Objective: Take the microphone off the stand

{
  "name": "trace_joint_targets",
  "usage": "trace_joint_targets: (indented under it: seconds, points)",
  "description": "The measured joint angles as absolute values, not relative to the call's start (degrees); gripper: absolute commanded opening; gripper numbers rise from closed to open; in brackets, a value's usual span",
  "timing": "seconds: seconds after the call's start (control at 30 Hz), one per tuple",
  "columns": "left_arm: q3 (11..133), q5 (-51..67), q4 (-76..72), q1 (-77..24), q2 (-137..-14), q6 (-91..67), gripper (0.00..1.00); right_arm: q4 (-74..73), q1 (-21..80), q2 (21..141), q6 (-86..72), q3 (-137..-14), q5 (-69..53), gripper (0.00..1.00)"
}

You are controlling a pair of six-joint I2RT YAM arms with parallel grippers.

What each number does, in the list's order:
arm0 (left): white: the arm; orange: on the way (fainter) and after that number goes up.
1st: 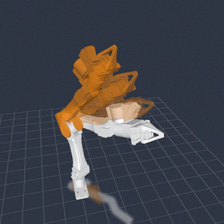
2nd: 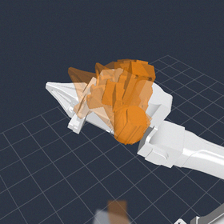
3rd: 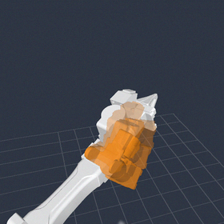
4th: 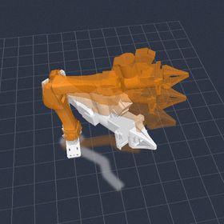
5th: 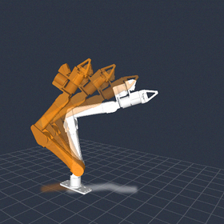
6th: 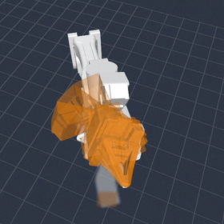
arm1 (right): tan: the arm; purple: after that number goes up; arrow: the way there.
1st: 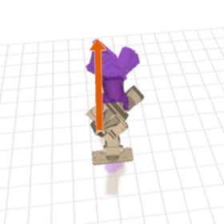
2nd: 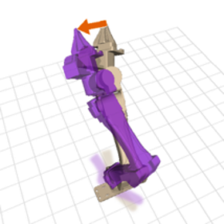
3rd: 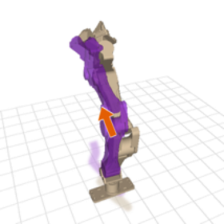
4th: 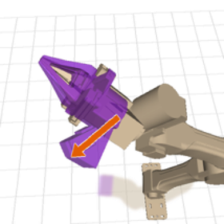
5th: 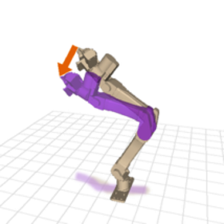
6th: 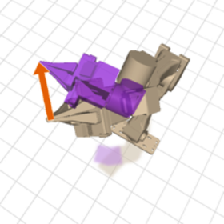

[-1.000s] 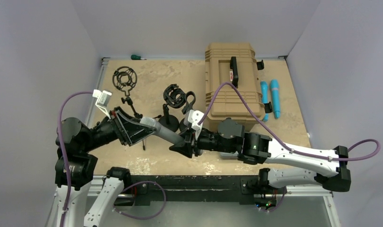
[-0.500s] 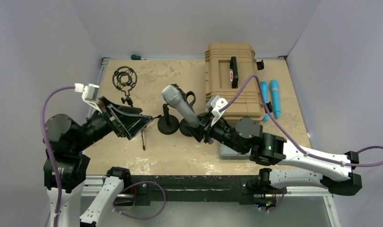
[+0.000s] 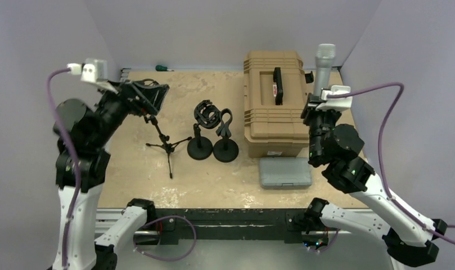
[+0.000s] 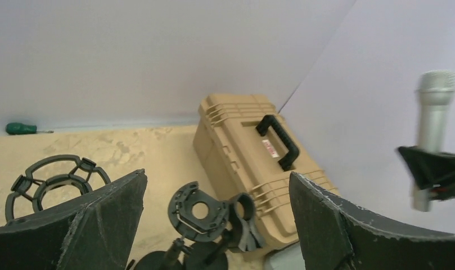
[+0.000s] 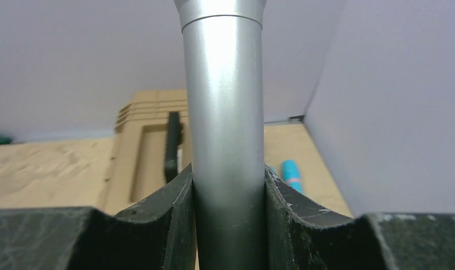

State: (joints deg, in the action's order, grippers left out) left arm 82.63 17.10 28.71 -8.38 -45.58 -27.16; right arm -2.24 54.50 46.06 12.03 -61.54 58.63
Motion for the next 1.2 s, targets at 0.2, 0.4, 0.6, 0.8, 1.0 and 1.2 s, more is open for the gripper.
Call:
trace_joint_targets:
  seconds: [0.2,0.4,0.6,0.8,1.0,1.2]
  points:
    - [75.5,18.5,26.2,-7.4,-52.0,-22.9,0.94,3.8,41.9,49.8,18.0,-62.4,59.4,0.00]
    - [71.7,19.9,25.3,-6.7,-46.8,-20.1,0.94,3.9,23.1,61.6,17.0,-64.4,48.2,0.00]
    - [71.7,20.2,22.0,-6.7,-41.2,-19.1,0.94,3.6,10.3,73.4,16.9,-67.5,40.9,0.00]
    - [71.5,21.7,21.1,-6.7,-41.8,-19.1,0.93,4.2,-2.5,82.0,14.5,-68.5,38.0,0.00]
    - [71.2,23.8,20.5,-6.7,-42.2,-20.0,0.93,5.9,-5.8,87.7,10.5,-62.9,37.9,0.00]
    - [71.0,26.7,19.1,-6.7,-42.2,-21.0,0.93,8.6,-7.2,95.7,8.5,-61.4,37.9,0.00]
